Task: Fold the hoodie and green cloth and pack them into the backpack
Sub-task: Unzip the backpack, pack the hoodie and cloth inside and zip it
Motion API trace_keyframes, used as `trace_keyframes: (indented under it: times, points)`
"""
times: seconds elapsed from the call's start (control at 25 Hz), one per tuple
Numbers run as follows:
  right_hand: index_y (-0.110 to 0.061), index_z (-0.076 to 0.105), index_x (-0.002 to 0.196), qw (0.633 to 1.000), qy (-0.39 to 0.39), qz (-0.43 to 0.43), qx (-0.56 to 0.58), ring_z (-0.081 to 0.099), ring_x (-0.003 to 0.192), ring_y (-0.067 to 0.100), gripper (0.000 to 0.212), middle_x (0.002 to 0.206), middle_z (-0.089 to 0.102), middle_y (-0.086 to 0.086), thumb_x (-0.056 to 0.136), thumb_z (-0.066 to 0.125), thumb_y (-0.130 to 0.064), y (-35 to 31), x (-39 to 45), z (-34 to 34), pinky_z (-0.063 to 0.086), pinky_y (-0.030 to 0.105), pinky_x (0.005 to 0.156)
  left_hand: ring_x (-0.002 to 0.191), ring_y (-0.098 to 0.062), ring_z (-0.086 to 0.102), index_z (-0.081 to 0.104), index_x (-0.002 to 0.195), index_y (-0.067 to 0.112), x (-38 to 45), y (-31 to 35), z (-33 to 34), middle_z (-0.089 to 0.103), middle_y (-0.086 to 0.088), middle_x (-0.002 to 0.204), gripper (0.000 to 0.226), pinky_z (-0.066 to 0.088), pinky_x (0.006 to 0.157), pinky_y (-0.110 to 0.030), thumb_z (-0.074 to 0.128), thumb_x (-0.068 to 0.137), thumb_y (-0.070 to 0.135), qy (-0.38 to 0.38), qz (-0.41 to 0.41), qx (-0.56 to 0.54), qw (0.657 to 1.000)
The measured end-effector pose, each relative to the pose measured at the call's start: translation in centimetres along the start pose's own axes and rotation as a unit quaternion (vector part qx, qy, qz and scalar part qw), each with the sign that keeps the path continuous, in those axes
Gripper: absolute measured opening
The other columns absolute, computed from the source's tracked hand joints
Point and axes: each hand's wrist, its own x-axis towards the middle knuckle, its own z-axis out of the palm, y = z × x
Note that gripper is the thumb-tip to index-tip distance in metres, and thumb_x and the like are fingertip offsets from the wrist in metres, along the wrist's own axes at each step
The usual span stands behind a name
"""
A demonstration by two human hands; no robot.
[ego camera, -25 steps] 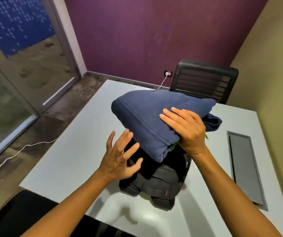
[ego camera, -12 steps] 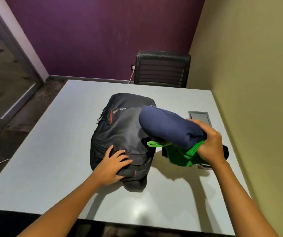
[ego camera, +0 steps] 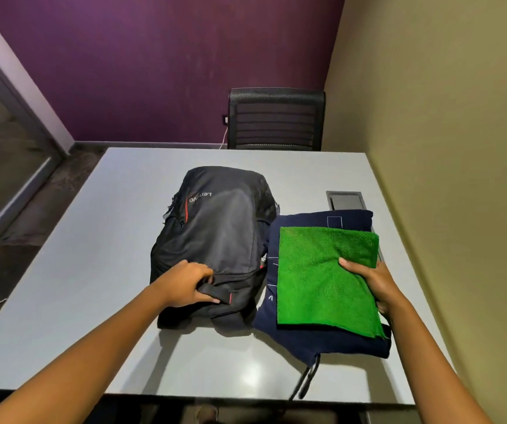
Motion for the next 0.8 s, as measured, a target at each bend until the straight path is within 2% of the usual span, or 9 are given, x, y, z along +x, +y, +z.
trace_keyframes:
  times: [0.08, 0.12, 0.2, 0.32, 0.44, 0.56, 0.64, 0.72, 0.8]
  points:
    - [-0.012, 0.073, 0.105, 1.0, -0.013, 0.006, 0.017, 0.071, 0.098, 0.037, 0.088, 0.109, 0.073, 0.017, 0.026, 0.1, -0.039, 0.2, 0.0, -0.6, 0.055, 0.05, 0.089, 0.087, -0.003, 0.053, 0.057, 0.088, 0.031, -0.1, 0.1, 0.2, 0.059, 0.016, 0.089, 0.061, 0.037, 0.086, -0.025, 0.052, 0.069, 0.088, -0.005, -0.001, -0.021, 1.0]
    - [-0.008, 0.071, 0.109, 1.0, -0.018, 0.012, 0.02, 0.071, 0.098, 0.038, 0.092, 0.111, 0.072, 0.019, 0.027, 0.1, -0.038, 0.1, -0.1, -1.0, 0.056, 0.049, 0.087, 0.089, -0.002, 0.052, 0.06, 0.089, 0.031, -0.2, 0.1, 0.4, 0.06, 0.017, 0.09, 0.061, 0.036, 0.088, -0.024, 0.051, 0.07, 0.089, 0.0, -0.018, -0.078, 0.997]
    - [-0.003, 0.066, 0.119, 0.999, -0.03, 0.025, 0.038, 0.071, 0.096, 0.037, 0.088, 0.116, 0.07, 0.021, 0.041, 0.098, -0.027, 0.1, -0.1, -1.8, 0.059, 0.048, 0.079, 0.097, -0.002, 0.05, 0.064, 0.094, 0.034, -0.5, -0.4, 1.1, 0.059, 0.018, 0.096, 0.053, 0.037, 0.094, -0.028, 0.049, 0.079, 0.082, 0.045, -0.045, -0.162, 0.985]
    - [-0.003, 0.056, 0.132, 0.994, -0.054, 0.041, 0.089, 0.071, 0.095, 0.037, 0.07, 0.123, 0.066, 0.023, 0.067, 0.078, -0.014, 0.3, -0.1, -2.8, 0.059, 0.047, 0.073, 0.106, -0.01, 0.047, 0.061, 0.114, 0.031, -0.8, -1.1, 2.7, 0.052, 0.014, 0.11, 0.055, 0.041, 0.098, -0.037, 0.057, 0.078, 0.073, 0.107, -0.019, -0.052, 0.993]
    - [-0.003, 0.059, 0.129, 0.987, -0.087, 0.073, 0.116, 0.073, 0.09, 0.034, 0.057, 0.114, 0.07, 0.019, 0.073, 0.068, -0.014, 0.2, -0.4, -2.8, 0.06, 0.046, 0.071, 0.118, -0.013, 0.042, 0.055, 0.128, 0.028, -0.8, -1.0, 3.8, 0.048, 0.01, 0.122, 0.077, 0.03, 0.105, -0.034, 0.06, 0.067, 0.075, 0.064, 0.003, 0.024, 0.998]
    - [-0.005, 0.063, 0.121, 0.984, -0.117, 0.085, 0.107, 0.074, 0.086, 0.032, 0.048, 0.104, 0.074, 0.015, 0.073, 0.065, -0.013, 0.3, -0.7, -1.9, 0.061, 0.044, 0.068, 0.109, -0.02, 0.055, 0.065, 0.121, 0.027, -0.5, -1.6, 3.9, 0.058, 0.007, 0.112, 0.047, 0.032, 0.095, -0.031, 0.066, 0.082, 0.052, 0.117, 0.0, 0.079, 0.99]
    - [-0.005, 0.062, 0.121, 0.985, -0.123, 0.085, 0.091, 0.073, 0.088, 0.034, 0.049, 0.105, 0.073, 0.016, 0.073, 0.065, -0.01, 0.8, -0.8, -1.5, 0.061, 0.045, 0.07, 0.095, -0.022, 0.061, 0.072, 0.105, 0.026, -0.4, -1.4, 2.8, 0.064, 0.006, 0.097, 0.029, 0.04, 0.082, -0.033, 0.053, 0.092, 0.043, 0.137, -0.014, 0.076, 0.988]
    - [-0.004, 0.061, 0.123, 0.982, -0.14, 0.101, 0.077, 0.073, 0.09, 0.036, 0.058, 0.108, 0.072, 0.018, 0.068, 0.074, -0.011, 1.5, -1.1, -1.3, 0.061, 0.046, 0.07, 0.085, -0.024, 0.064, 0.069, 0.089, 0.022, 0.3, -0.6, 0.8, 0.067, 0.004, 0.085, 0.044, 0.045, 0.068, -0.033, 0.034, 0.093, 0.048, 0.152, -0.032, 0.031, 0.987]
    - [-0.002, 0.06, 0.123, 0.981, -0.154, 0.11, 0.043, 0.073, 0.09, 0.036, 0.086, 0.109, 0.072, 0.02, 0.046, 0.095, -0.019, 2.2, -1.5, -1.1, 0.06, 0.044, 0.068, 0.081, -0.023, 0.066, 0.068, 0.086, 0.02, 1.0, 0.4, -2.9, 0.07, 0.003, 0.082, 0.043, 0.048, 0.065, -0.034, 0.034, 0.091, 0.047, 0.184, -0.059, -0.049, 0.98]
